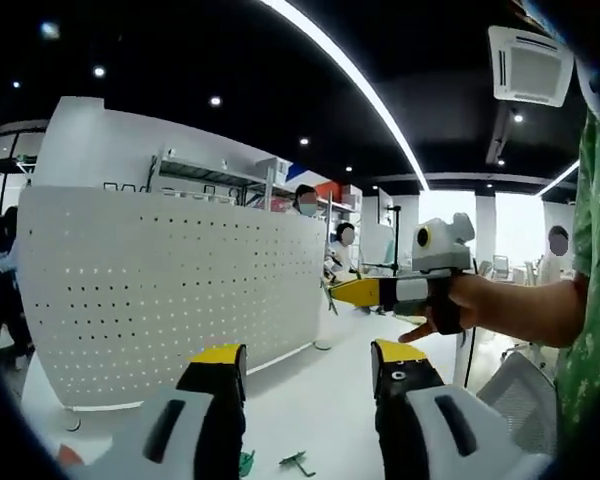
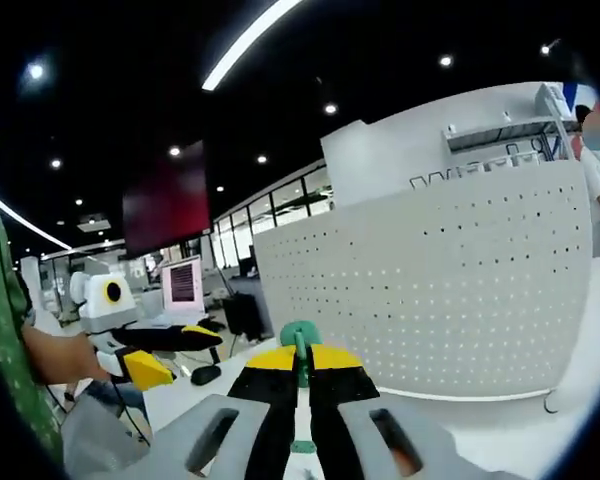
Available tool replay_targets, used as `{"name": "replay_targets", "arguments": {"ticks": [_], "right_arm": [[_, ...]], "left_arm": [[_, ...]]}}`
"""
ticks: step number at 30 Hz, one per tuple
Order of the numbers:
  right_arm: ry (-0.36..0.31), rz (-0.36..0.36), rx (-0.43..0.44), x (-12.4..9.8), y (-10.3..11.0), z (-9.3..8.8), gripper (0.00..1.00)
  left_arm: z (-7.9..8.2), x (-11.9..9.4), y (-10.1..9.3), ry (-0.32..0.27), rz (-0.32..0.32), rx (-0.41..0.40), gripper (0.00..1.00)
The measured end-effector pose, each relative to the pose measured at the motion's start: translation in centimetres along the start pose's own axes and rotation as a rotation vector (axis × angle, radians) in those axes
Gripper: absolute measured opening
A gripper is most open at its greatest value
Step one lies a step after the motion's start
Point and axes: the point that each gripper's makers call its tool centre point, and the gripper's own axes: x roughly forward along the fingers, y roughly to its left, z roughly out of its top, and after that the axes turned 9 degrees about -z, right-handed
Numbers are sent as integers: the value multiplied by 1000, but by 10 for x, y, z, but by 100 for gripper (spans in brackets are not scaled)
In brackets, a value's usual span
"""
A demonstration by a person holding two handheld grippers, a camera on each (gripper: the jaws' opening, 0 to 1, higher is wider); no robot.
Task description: Insert the hook assembly into the mounting plate slot until the hook locks in place.
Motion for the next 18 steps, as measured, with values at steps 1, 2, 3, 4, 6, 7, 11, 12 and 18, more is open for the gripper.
{"name": "replay_targets", "arguments": {"ticks": [1,2,3,4,6,7,11,12,18], "right_arm": [[-2,0,-1,-1,0,1,2],[-5,1,0,-1,1,2,2],[-7,1,2,-1,1,3,2],[-9,1,6,-2,2,4,2],[-11,1,9,-3,3,5,2],[-10,1,8,-4,5,5,2],[-8,6,4,-6,10,5,2],[-9,6,2,-7,11,6,2],[-15,4,-3,-12,13,10,2]], "left_arm": [[-1,-2,1,6,2,4,50],[-3,-5,2,19,6,3,50],[-5,-7,4,32,12,-2,50],[-7,-9,4,39,17,-5,50],[-8,-12,2,47,16,-6,49],[-8,-13,0,48,13,-6,48],[-1,-18,-6,30,2,9,48],[0,-19,-7,28,1,15,48],[8,-30,-7,29,6,35,45]]}}
